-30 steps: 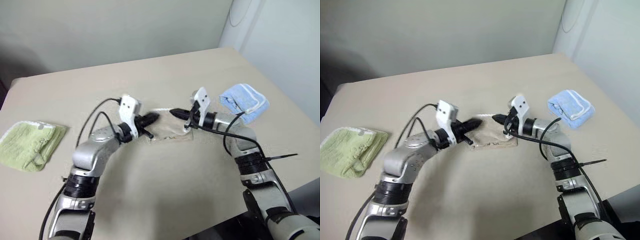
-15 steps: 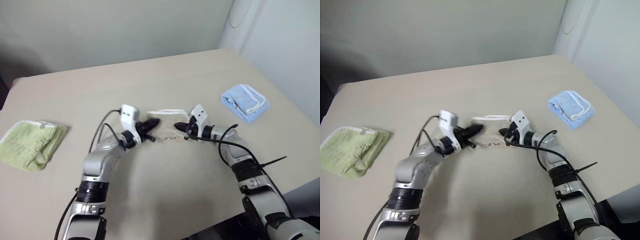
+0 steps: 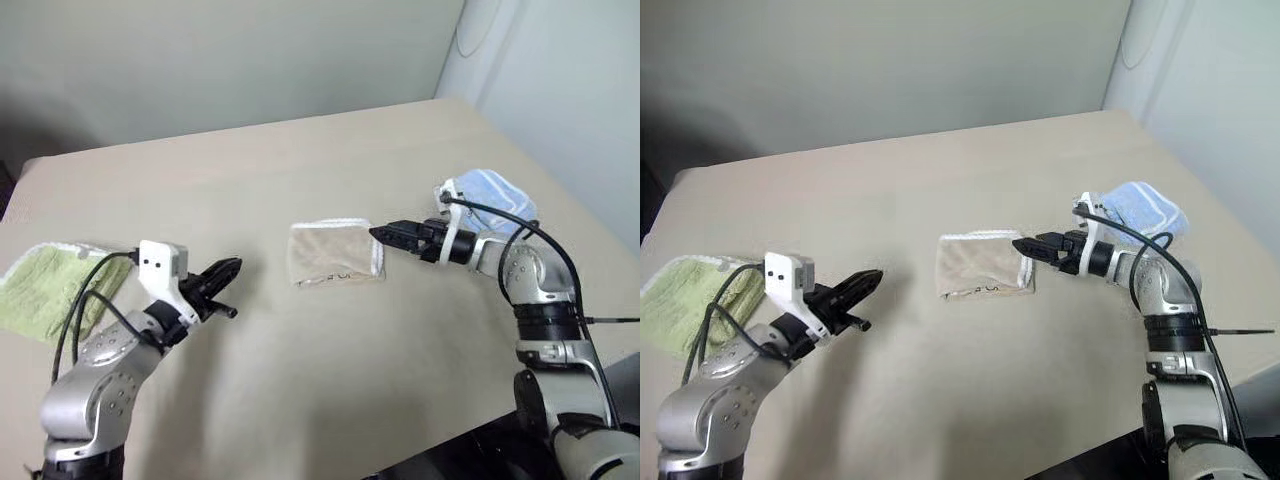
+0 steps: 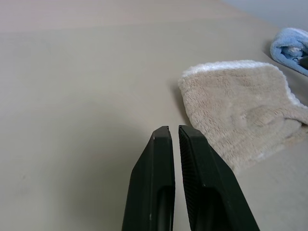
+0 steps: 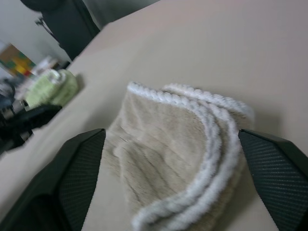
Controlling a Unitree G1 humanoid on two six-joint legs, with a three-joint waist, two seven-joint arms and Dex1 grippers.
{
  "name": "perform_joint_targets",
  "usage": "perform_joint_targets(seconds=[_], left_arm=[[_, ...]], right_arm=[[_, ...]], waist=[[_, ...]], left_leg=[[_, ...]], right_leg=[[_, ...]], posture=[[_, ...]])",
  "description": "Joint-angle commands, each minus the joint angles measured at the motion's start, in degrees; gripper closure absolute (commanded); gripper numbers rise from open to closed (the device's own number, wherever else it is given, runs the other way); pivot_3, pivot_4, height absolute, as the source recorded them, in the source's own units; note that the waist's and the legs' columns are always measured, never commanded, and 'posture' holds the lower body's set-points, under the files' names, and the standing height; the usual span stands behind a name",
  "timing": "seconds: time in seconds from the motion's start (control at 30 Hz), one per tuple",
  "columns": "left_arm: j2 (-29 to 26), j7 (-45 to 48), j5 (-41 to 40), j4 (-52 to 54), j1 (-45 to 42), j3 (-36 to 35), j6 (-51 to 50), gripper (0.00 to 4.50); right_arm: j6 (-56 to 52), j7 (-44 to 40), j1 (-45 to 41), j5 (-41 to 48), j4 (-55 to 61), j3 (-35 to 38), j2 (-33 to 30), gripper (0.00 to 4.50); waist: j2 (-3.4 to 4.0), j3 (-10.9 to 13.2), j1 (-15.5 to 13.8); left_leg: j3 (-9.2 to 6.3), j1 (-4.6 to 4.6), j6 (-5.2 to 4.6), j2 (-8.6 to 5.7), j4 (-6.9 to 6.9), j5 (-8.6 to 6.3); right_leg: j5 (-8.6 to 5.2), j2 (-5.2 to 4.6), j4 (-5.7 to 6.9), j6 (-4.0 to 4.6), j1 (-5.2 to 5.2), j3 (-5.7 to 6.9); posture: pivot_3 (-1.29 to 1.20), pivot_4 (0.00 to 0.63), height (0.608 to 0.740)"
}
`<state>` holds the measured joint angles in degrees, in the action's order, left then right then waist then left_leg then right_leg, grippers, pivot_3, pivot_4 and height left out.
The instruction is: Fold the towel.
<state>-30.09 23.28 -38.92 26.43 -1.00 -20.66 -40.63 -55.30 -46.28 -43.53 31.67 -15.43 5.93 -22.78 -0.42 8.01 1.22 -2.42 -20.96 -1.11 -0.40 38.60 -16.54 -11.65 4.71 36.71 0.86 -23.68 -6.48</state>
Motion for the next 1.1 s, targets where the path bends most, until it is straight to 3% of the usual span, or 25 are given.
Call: perform_joint_targets(seconds=[0.03,0.4,0.9,1.0,1.1], left_arm=[[1.4,-2.3,-1.8,4.2,1.1,-1.8,-0.2,4.13],[2.9,-5.8,-3.3,7.6,3.5,-1.0,-0.8,4.13],[2.9,-6.8,-3.9,7.6,2.6,1.3,-0.7,4.13],[3.0,-6.9,-3.7,7.8,3.0,1.5,-0.4,4.13],[3.3,-7.1,-3.7,8.1,3.6,1.4,-0.1,4.13]], right_arm=[[-0.5,1.4,-2.7,-0.3,-5.9,1.0,0.5,0.01],[4.8,-5.1,-6.7,-5.4,-20.8,-4.9,2.4,0.01],[7.6,-7.5,-10.4,-8.5,-22.7,-8.3,9.8,0.01],[8.4,-6.9,-10.5,-9.0,-24.2,-7.4,9.5,0.59],[7.8,-7.2,-10.1,-8.1,-23.4,-6.1,8.7,1.73]], waist=[[0.00,0.0,-0.1],[0.00,0.0,0.3],[-0.01,0.0,1.0],[-0.01,0.0,1.0],[-0.01,0.0,0.9]], left_leg=[[0.01,-0.01,-0.01,0.00,0.00,-0.01],[0.01,-0.01,-0.02,0.00,-0.15,-0.02],[0.00,-0.02,-0.01,0.01,-0.19,-0.02],[-0.01,-0.02,-0.01,0.01,-0.19,-0.02],[-0.01,-0.02,-0.01,0.01,-0.19,-0.03]], right_leg=[[0.00,-0.01,0.01,0.00,0.00,0.01],[0.00,0.01,0.13,0.08,-0.14,0.01],[0.00,0.01,0.11,0.17,-0.17,0.04],[0.00,0.00,0.11,0.17,-0.17,0.04],[0.00,0.00,0.12,0.18,-0.17,0.04]], posture=[[0.00,0.150,0.740],[0.00,0.150,0.740],[0.00,0.150,0.740],[0.00,0.150,0.740],[0.00,0.150,0.740]])
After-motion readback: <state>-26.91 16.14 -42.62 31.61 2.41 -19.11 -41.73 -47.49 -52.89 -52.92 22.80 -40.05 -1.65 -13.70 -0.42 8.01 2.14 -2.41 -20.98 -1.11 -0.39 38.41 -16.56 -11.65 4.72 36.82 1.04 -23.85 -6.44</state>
